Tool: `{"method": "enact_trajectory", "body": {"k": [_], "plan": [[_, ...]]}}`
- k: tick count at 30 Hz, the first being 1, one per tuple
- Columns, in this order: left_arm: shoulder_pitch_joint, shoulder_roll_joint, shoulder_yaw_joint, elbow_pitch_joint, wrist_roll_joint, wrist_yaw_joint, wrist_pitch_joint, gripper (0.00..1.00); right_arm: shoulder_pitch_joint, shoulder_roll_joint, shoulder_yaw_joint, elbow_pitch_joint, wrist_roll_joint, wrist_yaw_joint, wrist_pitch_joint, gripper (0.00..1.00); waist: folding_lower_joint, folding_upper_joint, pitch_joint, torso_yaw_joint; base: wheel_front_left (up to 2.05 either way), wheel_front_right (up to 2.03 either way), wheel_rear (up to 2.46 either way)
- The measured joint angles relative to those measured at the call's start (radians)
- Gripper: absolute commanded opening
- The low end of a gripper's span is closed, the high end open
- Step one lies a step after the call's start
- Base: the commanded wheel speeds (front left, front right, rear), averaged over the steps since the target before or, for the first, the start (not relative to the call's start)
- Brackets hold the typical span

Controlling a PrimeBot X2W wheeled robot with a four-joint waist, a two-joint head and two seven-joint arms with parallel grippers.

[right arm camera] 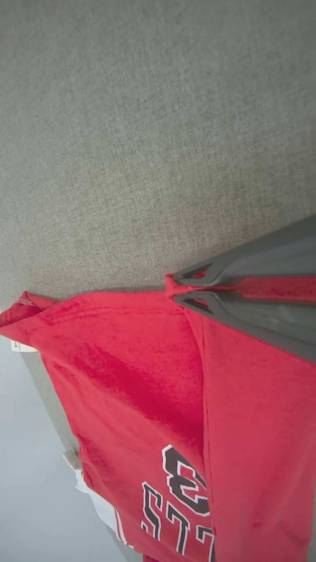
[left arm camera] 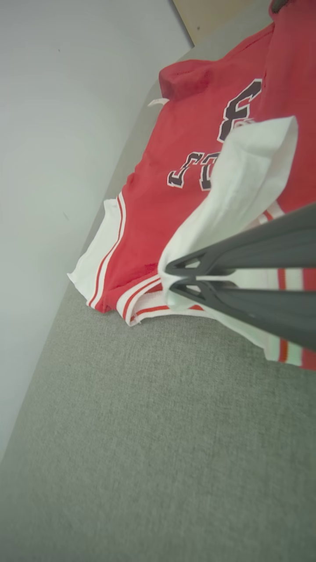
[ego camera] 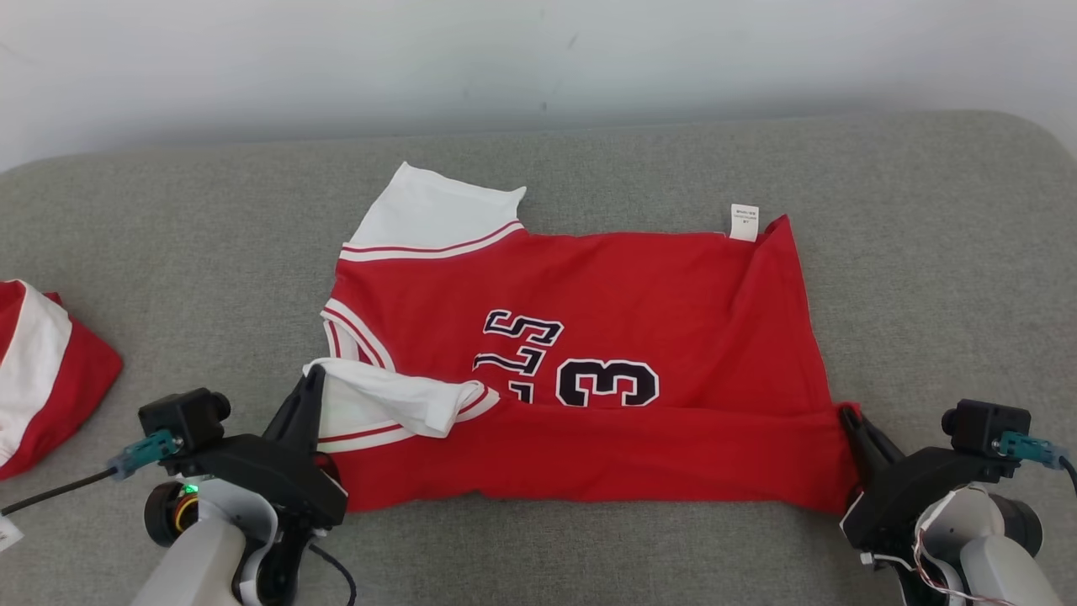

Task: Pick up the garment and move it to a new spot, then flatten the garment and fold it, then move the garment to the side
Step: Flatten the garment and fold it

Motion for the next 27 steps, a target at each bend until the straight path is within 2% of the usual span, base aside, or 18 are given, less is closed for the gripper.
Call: {"method": "enact_trajectory", "body": {"k": [1, 2, 3, 4, 5, 8, 12, 15, 19, 22, 27], "plan": [[-0.014, -0.008, 0.000, 0.030, 0.000, -0.008, -0.013, 0.00, -0.013, -0.002, 0.006, 0.016, 0.001, 0.000, -0.012, 0.00, 0.0000, 0.0000, 0.003, 0.000, 0.00, 0.00, 0.00], [-0.027, -0.017, -0.003, 0.061, 0.000, -0.014, -0.023, 0.00, -0.022, -0.004, 0.012, 0.028, 0.001, 0.000, -0.032, 0.45, 0.0000, 0.0001, 0.005, 0.001, 0.00, 0.00, 0.00], [-0.036, -0.022, -0.012, 0.087, 0.006, -0.018, -0.032, 0.42, -0.030, -0.005, 0.017, 0.040, 0.002, 0.000, -0.047, 1.00, 0.0001, 0.0001, 0.004, 0.001, 0.00, 0.00, 0.00], [-0.041, -0.024, -0.021, 0.113, 0.019, -0.023, -0.049, 0.85, -0.034, -0.006, 0.023, 0.049, 0.003, 0.000, -0.063, 1.00, 0.0001, 0.0001, 0.002, 0.002, 0.00, 0.00, 0.00], [-0.045, -0.024, -0.030, 0.131, 0.037, -0.026, -0.070, 1.00, -0.035, -0.008, 0.033, 0.054, 0.005, 0.000, -0.079, 1.00, 0.0000, 0.0000, -0.002, 0.002, 0.00, 0.00, 0.00], [-0.046, -0.025, -0.035, 0.155, 0.068, -0.032, -0.118, 1.00, -0.020, -0.030, 0.052, 0.052, 0.010, 0.000, -0.146, 1.00, 0.0000, 0.0001, -0.019, 0.004, 0.00, 0.00, 0.00], [0.022, -0.031, 0.002, 0.114, 0.094, -0.039, -0.137, 1.00, 0.073, -0.050, 0.051, 0.011, 0.034, 0.000, -0.193, 1.00, -0.0003, 0.0000, -0.055, 0.011, 0.00, 0.00, 0.00], [0.111, -0.032, 0.059, 0.041, 0.117, -0.020, -0.138, 1.00, 0.158, -0.064, 0.039, -0.034, 0.041, 0.000, -0.192, 1.00, -0.0003, 0.0000, -0.080, 0.019, 0.00, 0.00, 0.00], [0.231, -0.032, 0.071, -0.020, 0.166, -0.001, -0.140, 1.00, 0.239, -0.050, 0.015, -0.095, 0.035, 0.000, -0.166, 1.00, -0.0004, -0.0001, -0.095, 0.033, 0.00, 0.00, 0.00], [0.257, -0.025, 0.077, -0.021, 0.188, 0.005, -0.140, 1.00, 0.252, -0.046, 0.021, -0.100, 0.009, 0.000, -0.149, 1.00, -0.0004, -0.0001, -0.088, 0.039, 0.00, 0.00, 0.00], [0.237, -0.048, 0.066, 0.049, 0.192, 0.006, -0.133, 1.00, 0.206, -0.031, 0.033, -0.036, 0.000, 0.000, -0.139, 1.00, -0.0004, -0.0001, -0.070, 0.040, 0.00, 0.00, 0.00]]}}
